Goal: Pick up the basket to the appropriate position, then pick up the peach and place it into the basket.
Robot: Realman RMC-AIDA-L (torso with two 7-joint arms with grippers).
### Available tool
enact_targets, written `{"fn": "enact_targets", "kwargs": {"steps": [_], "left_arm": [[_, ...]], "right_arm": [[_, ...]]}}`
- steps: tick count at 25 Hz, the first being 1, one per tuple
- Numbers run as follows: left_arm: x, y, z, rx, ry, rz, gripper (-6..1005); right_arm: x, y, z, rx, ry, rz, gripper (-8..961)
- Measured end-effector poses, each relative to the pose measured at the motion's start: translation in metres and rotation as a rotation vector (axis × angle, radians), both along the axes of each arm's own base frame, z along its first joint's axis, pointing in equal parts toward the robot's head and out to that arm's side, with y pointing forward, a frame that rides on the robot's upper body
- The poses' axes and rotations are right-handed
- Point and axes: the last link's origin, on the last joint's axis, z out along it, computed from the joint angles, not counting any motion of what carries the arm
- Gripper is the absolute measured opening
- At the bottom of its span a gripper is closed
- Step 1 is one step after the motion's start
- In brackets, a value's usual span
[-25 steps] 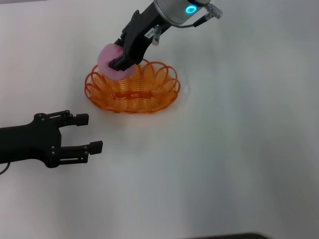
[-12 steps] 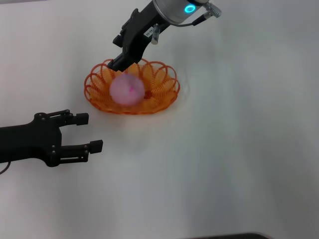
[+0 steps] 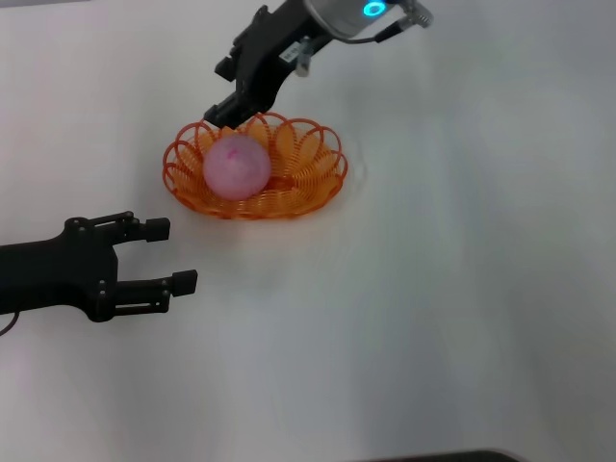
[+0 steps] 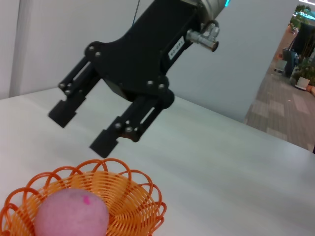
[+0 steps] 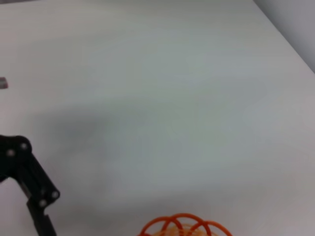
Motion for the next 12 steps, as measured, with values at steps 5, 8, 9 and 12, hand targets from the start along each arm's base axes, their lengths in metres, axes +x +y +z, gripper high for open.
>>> {"fn": "enact_targets", "kwargs": {"steps": [5, 8, 9, 12], "left_arm": [[-0.001, 0.000, 0.001, 0.001, 0.002, 0.002, 827], [-0.001, 0.001, 0.001, 0.001, 0.003, 0.002, 827], [-0.001, 0.001, 0.001, 0.002, 0.003, 0.002, 827], [-0.001, 0.001, 0.002, 0.004, 0.003, 0.003, 827]], "right_arm": [[0.009, -0.007, 0.011, -0.007, 0.031, -0.002, 630], [0.016, -0.012, 0.020, -0.011, 0.043, -0.005, 629], [0.019, -0.015, 0.023, -0.010, 0.047, -0.010, 629], [0.031, -0.021, 0.035, -0.008, 0.063, -0.030, 628]]}}
